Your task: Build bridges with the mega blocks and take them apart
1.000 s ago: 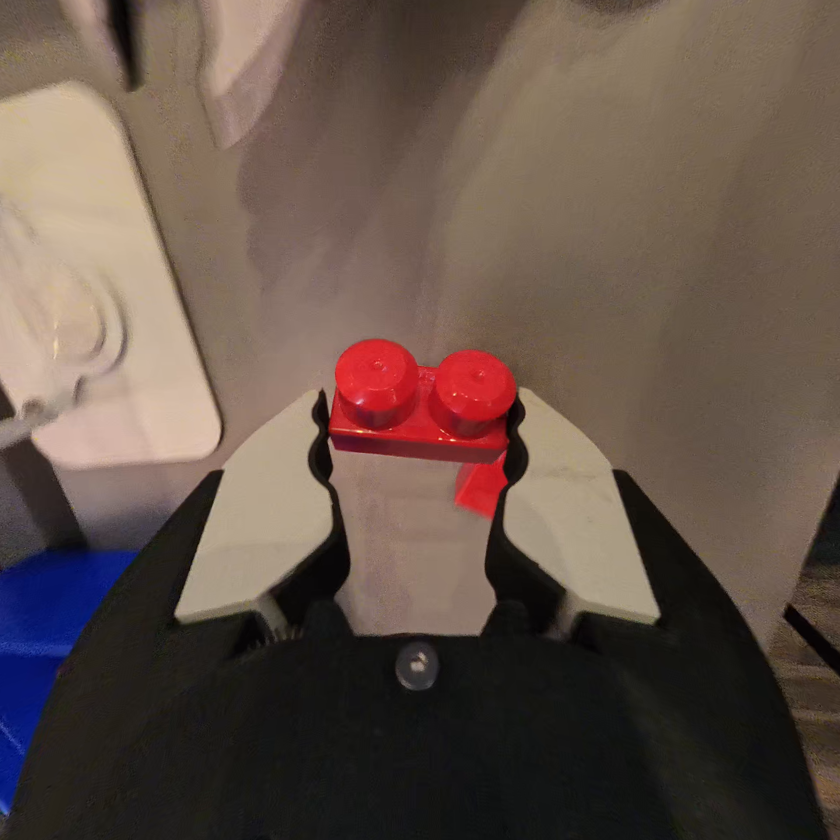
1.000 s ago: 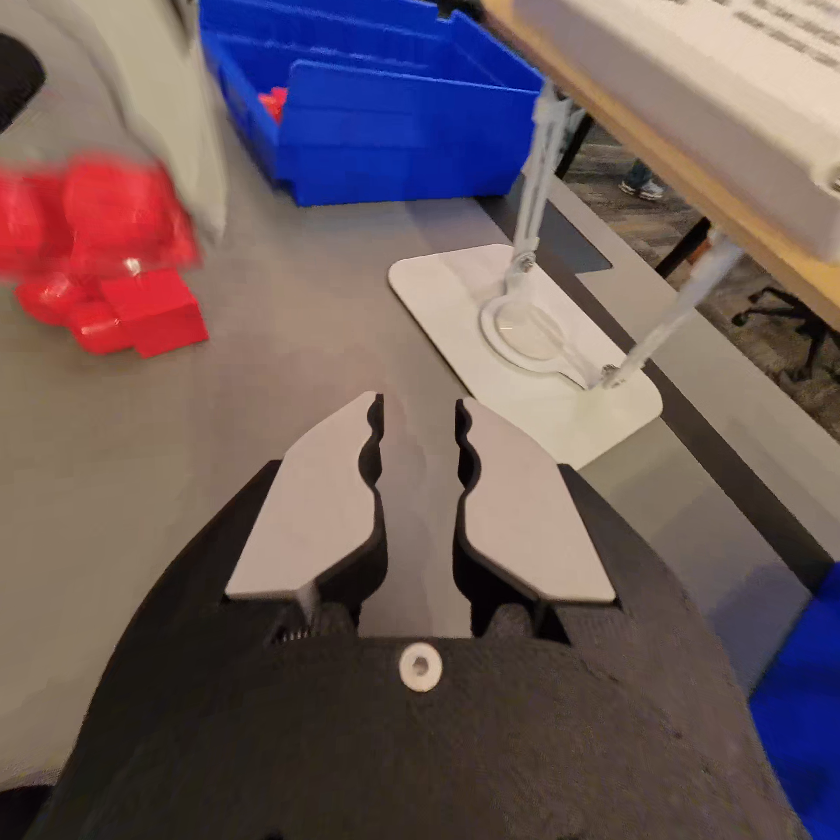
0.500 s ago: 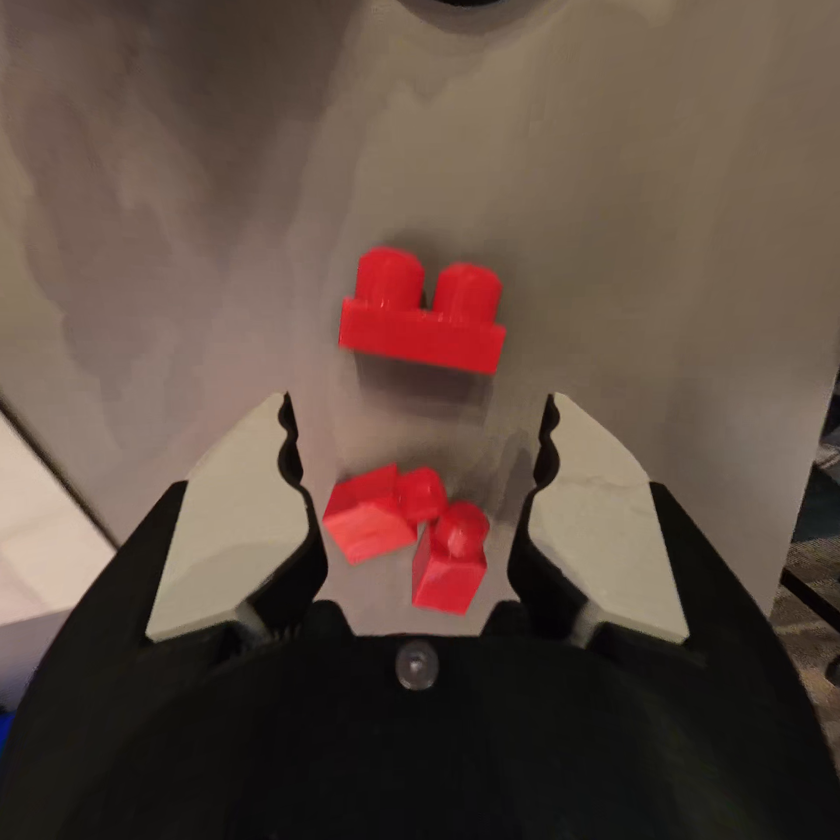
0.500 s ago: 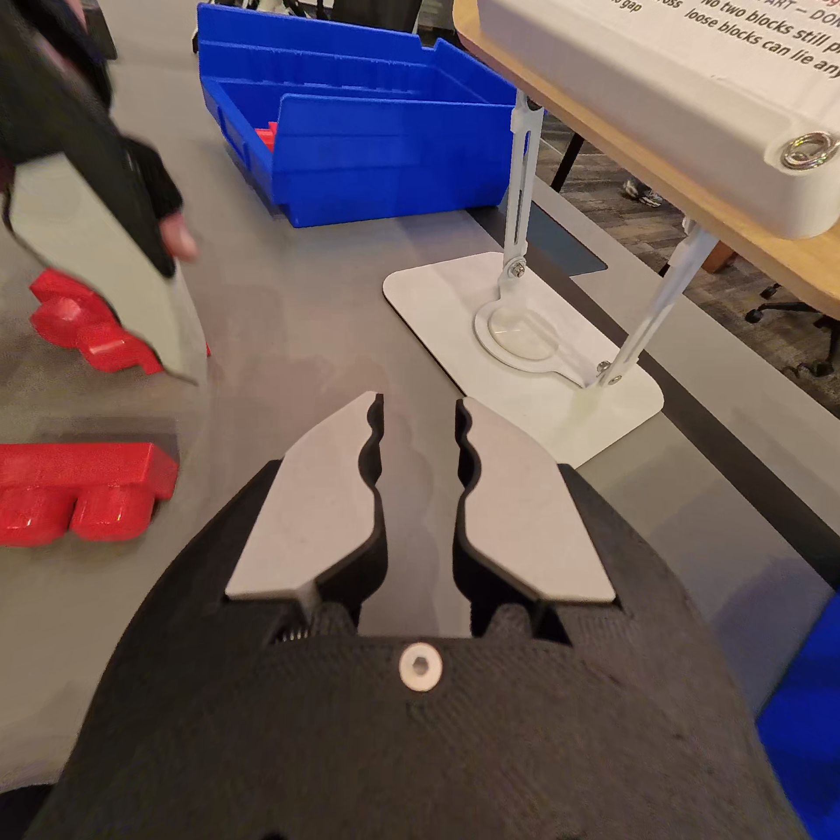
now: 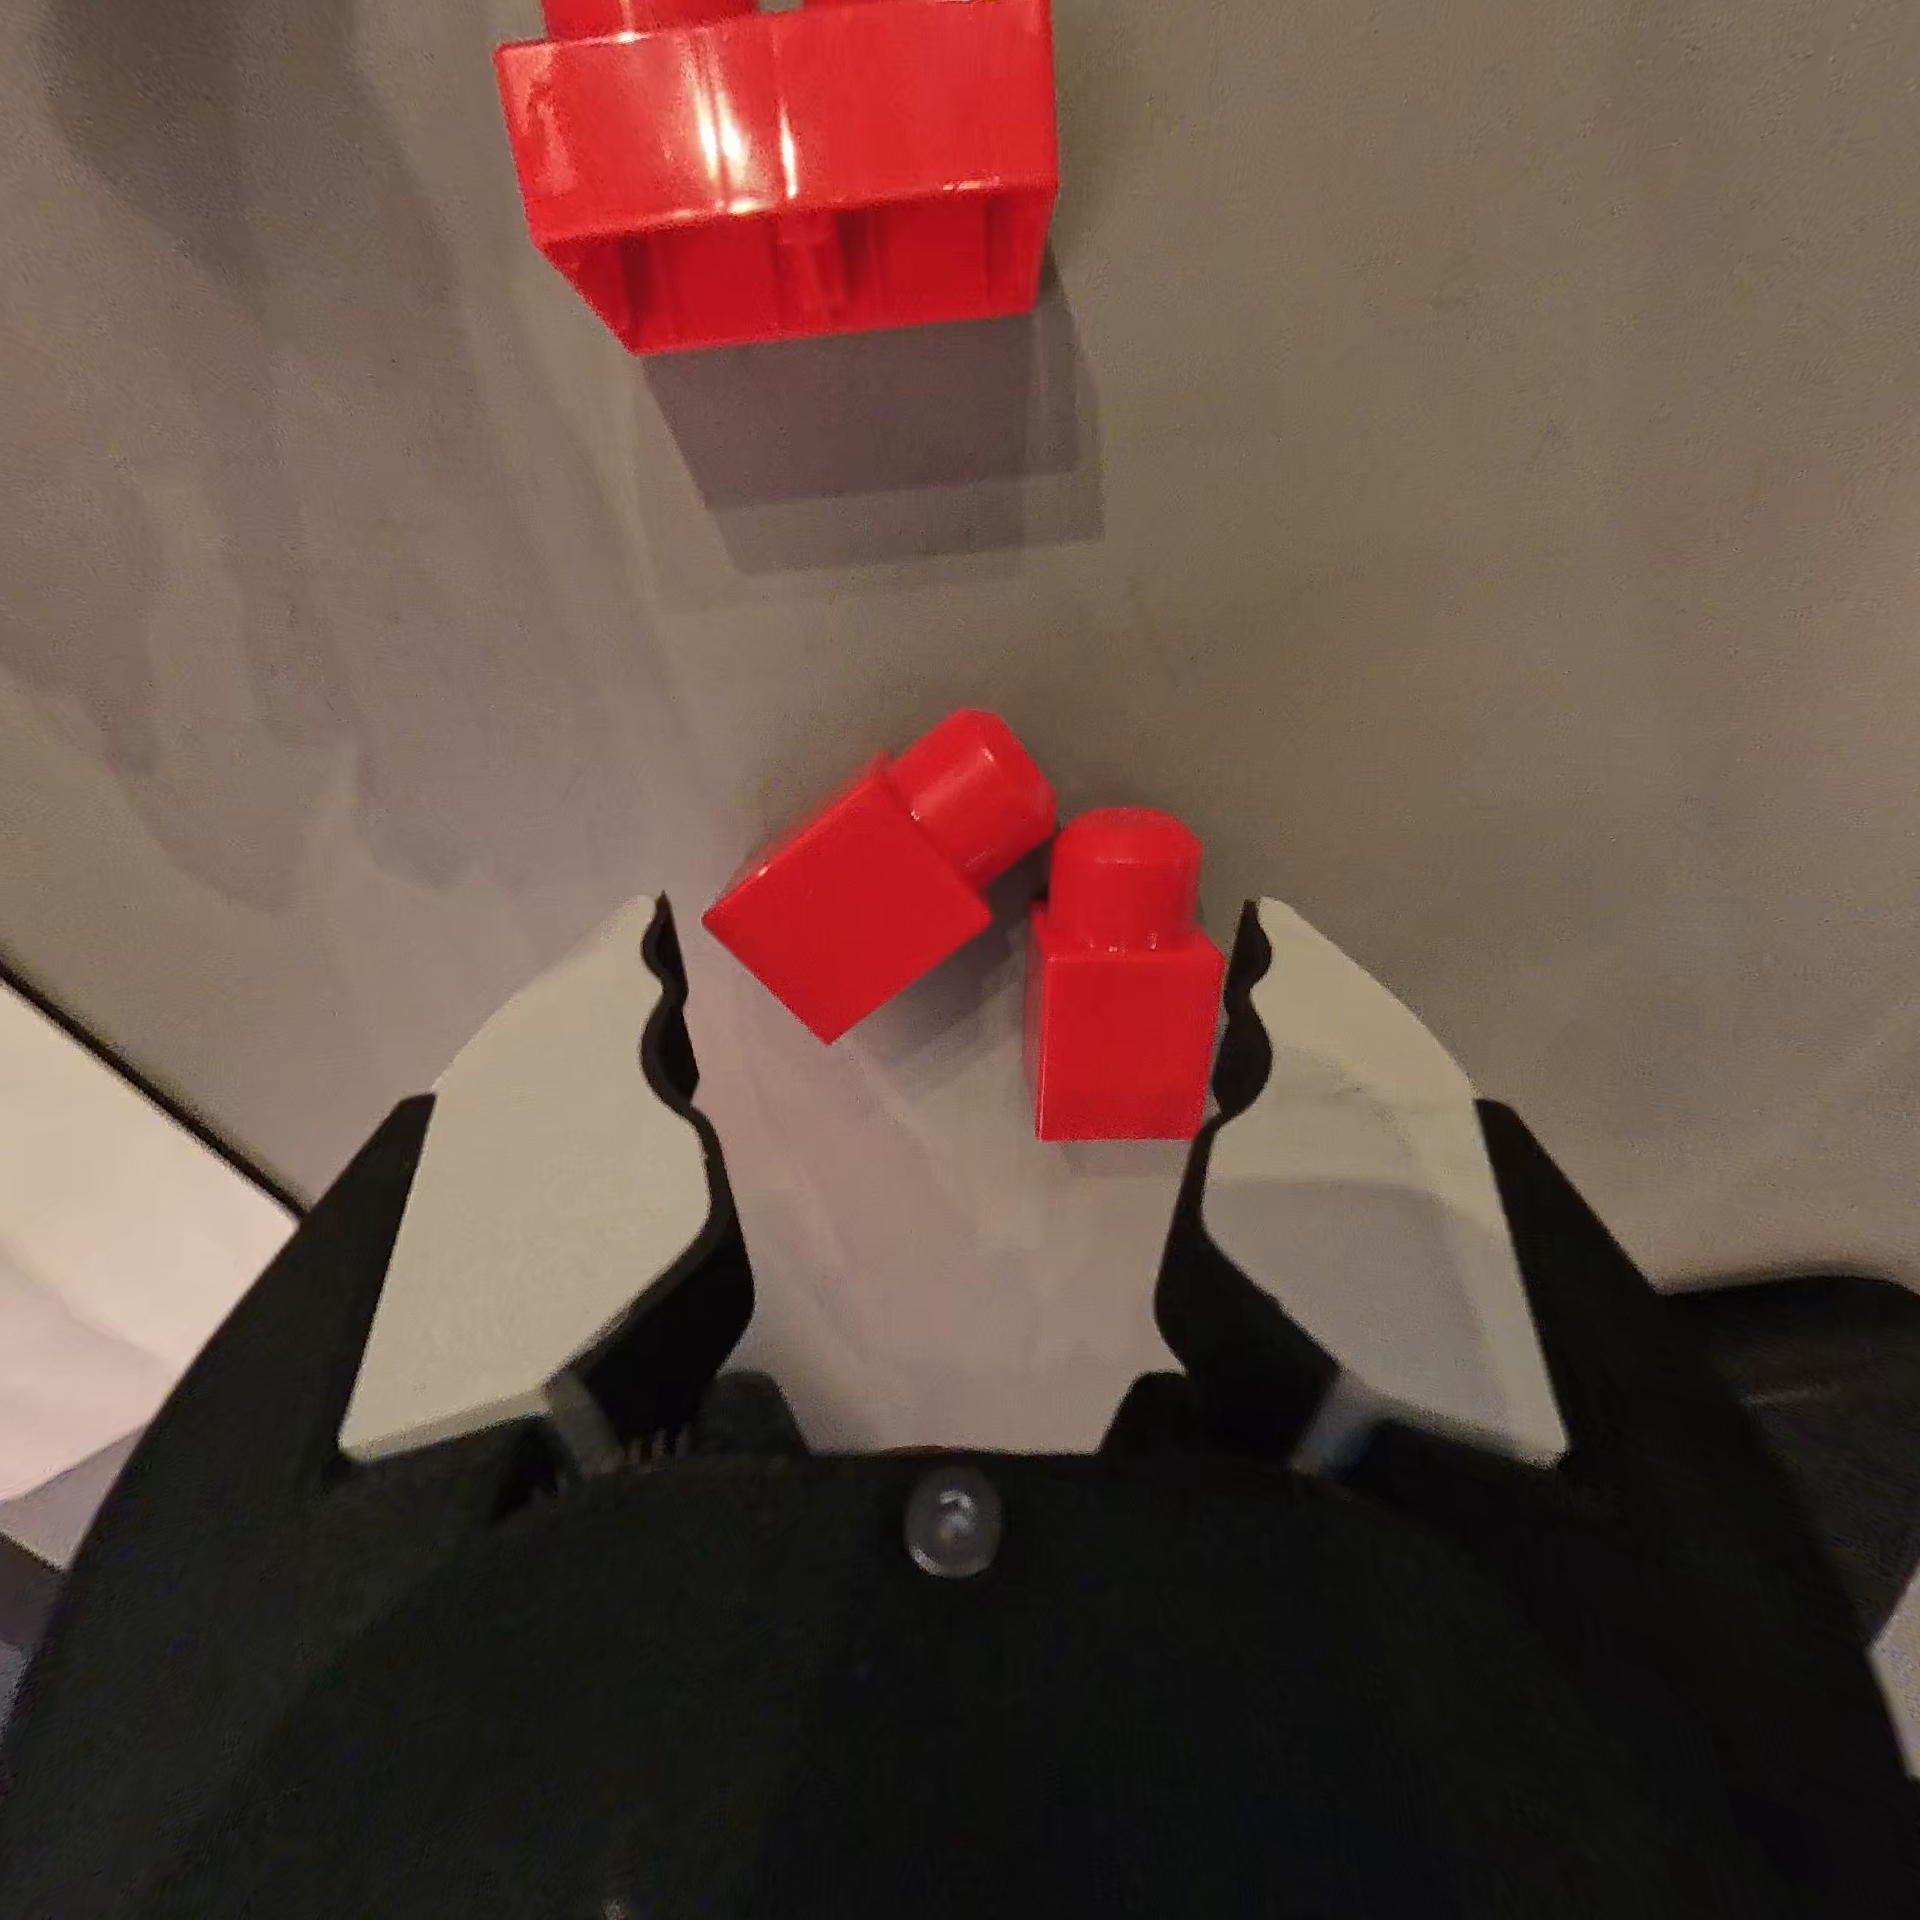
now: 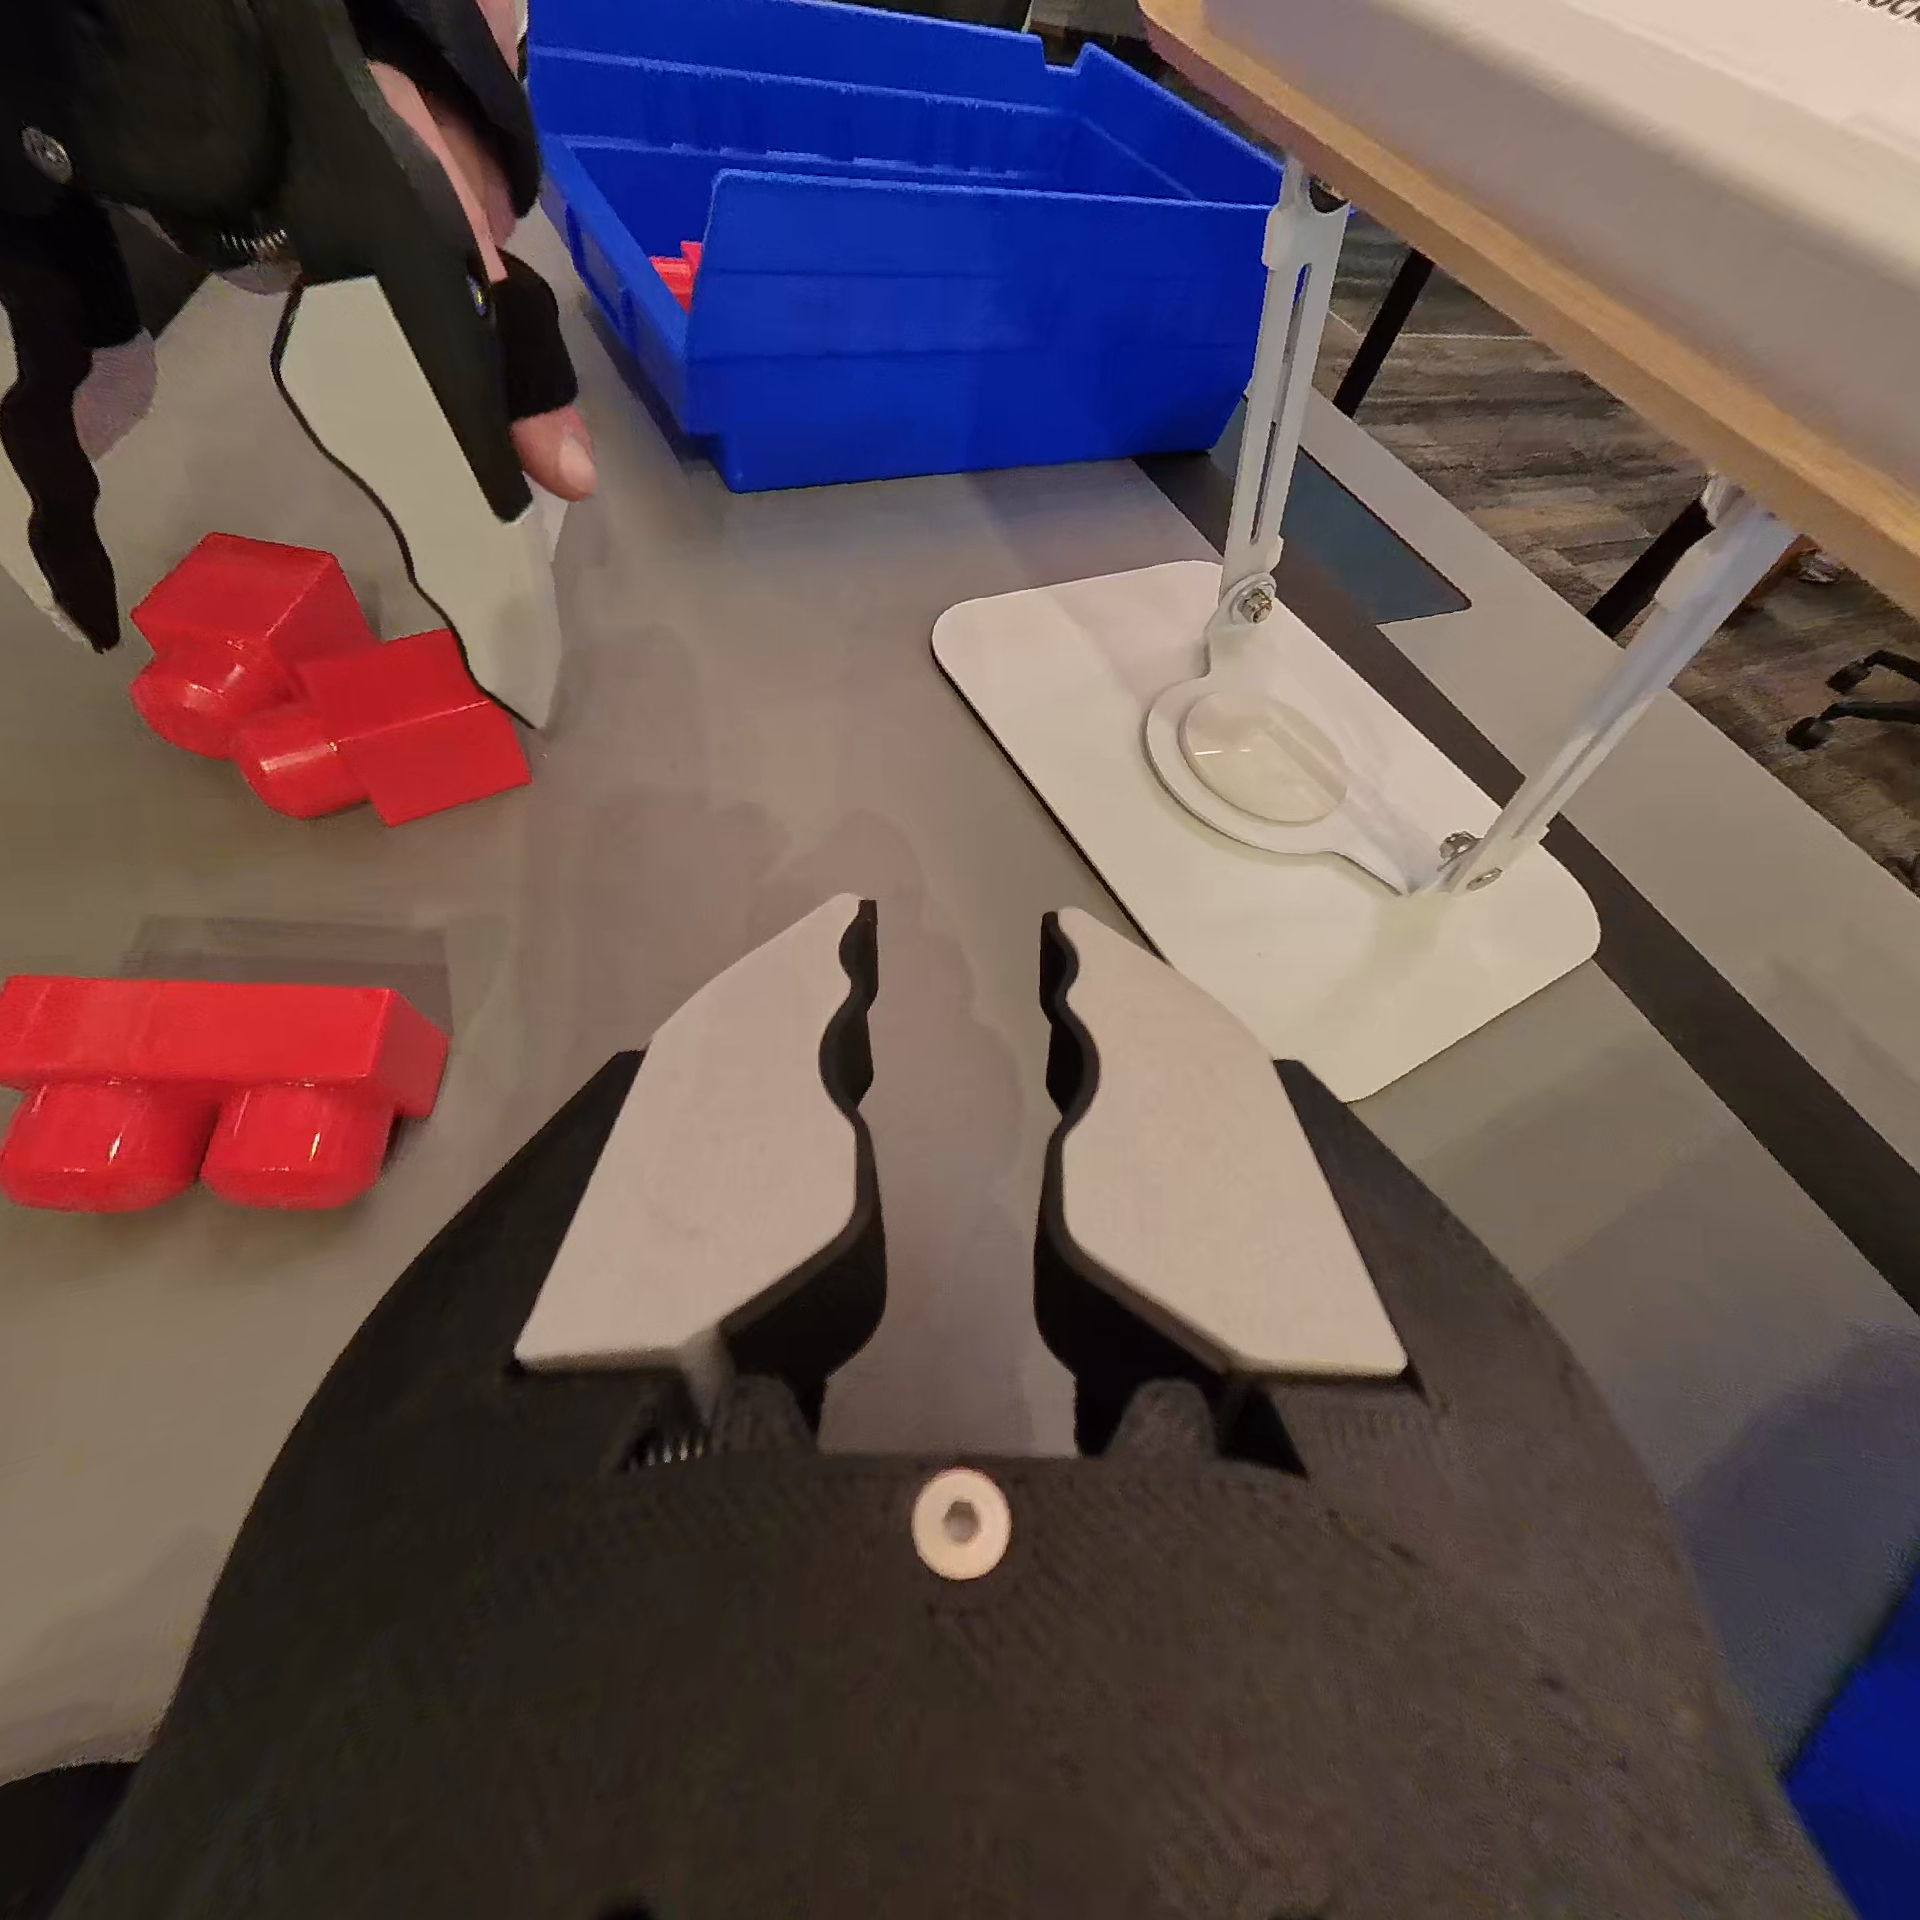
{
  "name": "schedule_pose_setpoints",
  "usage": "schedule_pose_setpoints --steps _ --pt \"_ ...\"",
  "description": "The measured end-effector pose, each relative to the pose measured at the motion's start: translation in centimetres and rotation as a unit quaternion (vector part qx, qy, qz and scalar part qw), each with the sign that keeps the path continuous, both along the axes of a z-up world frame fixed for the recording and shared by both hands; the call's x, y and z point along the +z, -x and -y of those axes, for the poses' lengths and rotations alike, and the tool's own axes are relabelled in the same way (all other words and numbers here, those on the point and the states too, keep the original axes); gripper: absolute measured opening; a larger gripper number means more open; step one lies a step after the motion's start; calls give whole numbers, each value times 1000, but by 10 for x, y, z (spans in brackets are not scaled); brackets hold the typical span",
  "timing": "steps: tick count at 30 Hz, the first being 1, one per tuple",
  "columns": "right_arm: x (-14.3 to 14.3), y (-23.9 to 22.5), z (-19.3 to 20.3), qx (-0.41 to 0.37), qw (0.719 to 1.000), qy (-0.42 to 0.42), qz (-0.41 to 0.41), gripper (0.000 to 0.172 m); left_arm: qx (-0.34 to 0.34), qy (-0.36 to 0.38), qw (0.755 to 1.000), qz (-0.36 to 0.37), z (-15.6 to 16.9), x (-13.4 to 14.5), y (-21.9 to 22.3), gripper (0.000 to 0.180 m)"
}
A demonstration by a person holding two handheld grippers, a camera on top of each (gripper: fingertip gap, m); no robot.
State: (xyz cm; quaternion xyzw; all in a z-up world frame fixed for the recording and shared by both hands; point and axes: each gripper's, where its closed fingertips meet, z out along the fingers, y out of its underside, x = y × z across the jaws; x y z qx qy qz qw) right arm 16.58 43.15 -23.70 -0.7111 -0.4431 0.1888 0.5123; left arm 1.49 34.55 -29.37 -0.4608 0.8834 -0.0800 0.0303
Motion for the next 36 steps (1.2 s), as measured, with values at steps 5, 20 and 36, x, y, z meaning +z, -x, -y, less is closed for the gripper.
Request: schedule_pose_setpoints --steps 5,20,36 --pt "-2 1 1 6 1000 7 -4 30 -19 6 1000 -6 4 -7 4 90" --pt "-3 5 4 16 1000 8 1 30 102 -42 994 7 -32 -2 65 89" --pt "-4 8 6 26 1000 8 3 29 162 -56 983 73 -14 -3 25 97"
